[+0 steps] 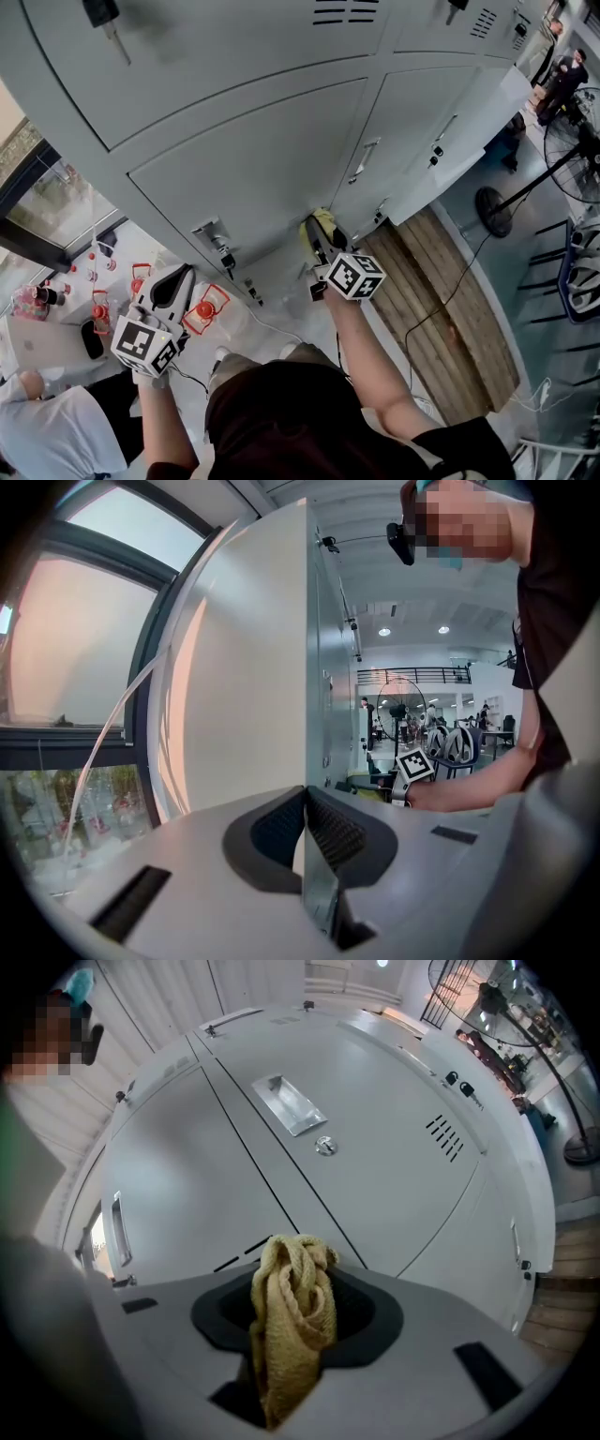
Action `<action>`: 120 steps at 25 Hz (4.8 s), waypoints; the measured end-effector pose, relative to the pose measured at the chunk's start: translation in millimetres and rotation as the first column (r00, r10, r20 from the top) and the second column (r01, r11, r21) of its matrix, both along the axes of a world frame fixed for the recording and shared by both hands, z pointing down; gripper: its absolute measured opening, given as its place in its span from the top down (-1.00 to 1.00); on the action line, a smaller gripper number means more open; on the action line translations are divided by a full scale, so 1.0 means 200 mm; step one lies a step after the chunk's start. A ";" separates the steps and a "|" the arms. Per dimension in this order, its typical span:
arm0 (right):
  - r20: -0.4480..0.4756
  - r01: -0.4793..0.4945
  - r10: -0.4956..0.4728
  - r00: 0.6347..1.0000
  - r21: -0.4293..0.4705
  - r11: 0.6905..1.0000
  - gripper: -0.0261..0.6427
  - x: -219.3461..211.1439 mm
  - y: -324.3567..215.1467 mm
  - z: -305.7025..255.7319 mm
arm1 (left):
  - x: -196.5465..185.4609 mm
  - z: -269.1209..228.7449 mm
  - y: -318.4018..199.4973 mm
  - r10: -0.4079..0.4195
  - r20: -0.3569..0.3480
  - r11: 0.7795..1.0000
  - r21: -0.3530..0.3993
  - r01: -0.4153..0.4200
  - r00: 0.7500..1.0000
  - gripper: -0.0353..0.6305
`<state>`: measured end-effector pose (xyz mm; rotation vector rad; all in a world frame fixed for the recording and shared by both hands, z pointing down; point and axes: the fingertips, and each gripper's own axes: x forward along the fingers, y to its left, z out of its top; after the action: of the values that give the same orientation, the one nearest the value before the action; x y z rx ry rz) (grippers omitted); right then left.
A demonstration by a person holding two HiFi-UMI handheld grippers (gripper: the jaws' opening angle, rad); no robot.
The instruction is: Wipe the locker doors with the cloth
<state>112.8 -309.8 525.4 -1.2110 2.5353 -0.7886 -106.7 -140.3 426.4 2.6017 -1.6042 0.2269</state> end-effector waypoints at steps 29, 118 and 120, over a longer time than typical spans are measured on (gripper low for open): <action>0.006 -0.205 0.206 0.978 -0.087 0.975 0.51 -0.09 0.08 0.09 | 0.00 0.00 0.00 0.207 -0.007 0.978 -0.032 -0.207 0.978 0.86; -0.468 -0.250 0.294 0.833 0.156 0.956 0.47 0.08 1.36 -0.33 | 0.68 0.08 0.28 0.666 -0.031 0.746 0.013 -0.666 0.745 0.86; -0.469 -0.254 0.296 0.832 0.152 0.955 0.47 0.09 1.36 -0.32 | 0.69 0.08 0.28 0.665 -0.033 0.747 0.003 -0.665 0.746 0.86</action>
<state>131.4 -37.9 461.0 -1.8929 2.6222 -0.3294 31.7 -84.0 442.3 3.0363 -0.5759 0.2222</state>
